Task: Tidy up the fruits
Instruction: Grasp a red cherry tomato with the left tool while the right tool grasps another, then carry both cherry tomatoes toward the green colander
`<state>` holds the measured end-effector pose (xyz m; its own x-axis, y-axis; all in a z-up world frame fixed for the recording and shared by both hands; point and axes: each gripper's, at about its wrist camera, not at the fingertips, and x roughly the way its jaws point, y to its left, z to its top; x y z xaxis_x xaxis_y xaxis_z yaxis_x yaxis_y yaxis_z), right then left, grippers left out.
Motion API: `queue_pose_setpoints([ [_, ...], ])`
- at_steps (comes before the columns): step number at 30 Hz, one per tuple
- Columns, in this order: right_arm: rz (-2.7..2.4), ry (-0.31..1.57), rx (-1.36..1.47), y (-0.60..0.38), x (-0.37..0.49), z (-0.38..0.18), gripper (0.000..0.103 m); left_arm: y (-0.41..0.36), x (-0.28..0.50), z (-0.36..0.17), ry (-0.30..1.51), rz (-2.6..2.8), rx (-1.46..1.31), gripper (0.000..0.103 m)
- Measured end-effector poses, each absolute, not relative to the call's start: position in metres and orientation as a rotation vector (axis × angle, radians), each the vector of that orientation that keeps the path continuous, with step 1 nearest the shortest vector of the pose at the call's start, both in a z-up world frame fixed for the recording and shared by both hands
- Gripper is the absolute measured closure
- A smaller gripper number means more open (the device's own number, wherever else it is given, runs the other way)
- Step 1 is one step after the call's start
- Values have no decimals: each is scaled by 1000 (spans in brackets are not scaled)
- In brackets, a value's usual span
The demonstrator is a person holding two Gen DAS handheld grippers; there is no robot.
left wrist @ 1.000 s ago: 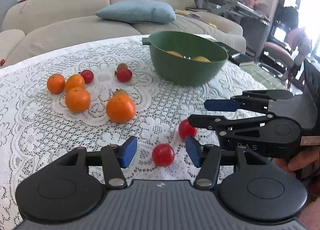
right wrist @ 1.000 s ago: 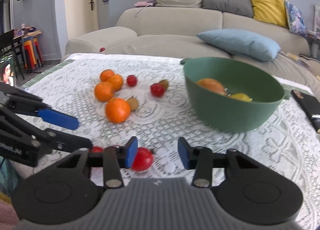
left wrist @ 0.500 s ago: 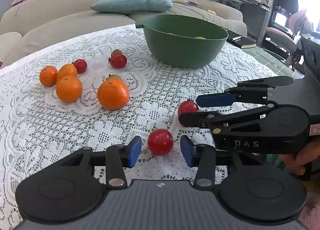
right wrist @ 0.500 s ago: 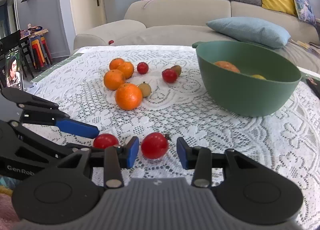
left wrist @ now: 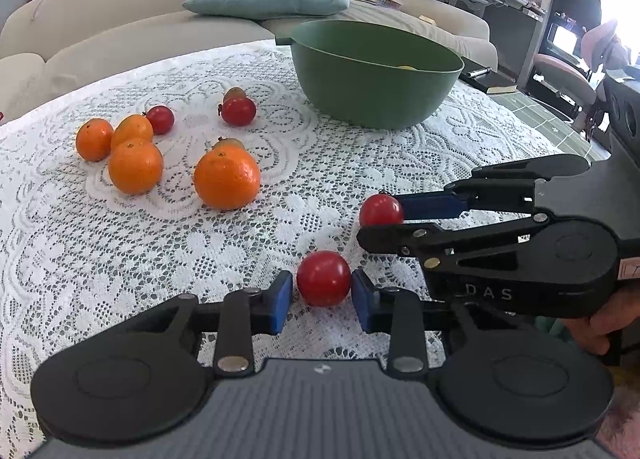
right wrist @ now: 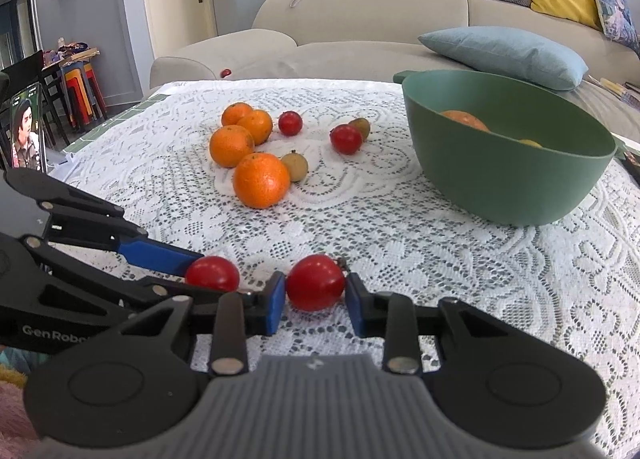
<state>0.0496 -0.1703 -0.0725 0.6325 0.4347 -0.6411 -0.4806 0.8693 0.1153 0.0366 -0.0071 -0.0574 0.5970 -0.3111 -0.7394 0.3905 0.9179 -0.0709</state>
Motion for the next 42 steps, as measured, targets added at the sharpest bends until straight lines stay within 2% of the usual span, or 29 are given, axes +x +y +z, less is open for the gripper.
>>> queue_pose_setpoints([
  [8,521,713,-68,-172,49,-72,74,-7,36,-58,833,-413,91,70],
  [26,496,697,-56,-178,51,-65,74,-3,38,-48,813,-401,57,70],
  [42,427,596,-88,-218,83,-10,74,-25,80,12,695,-471,50,70],
])
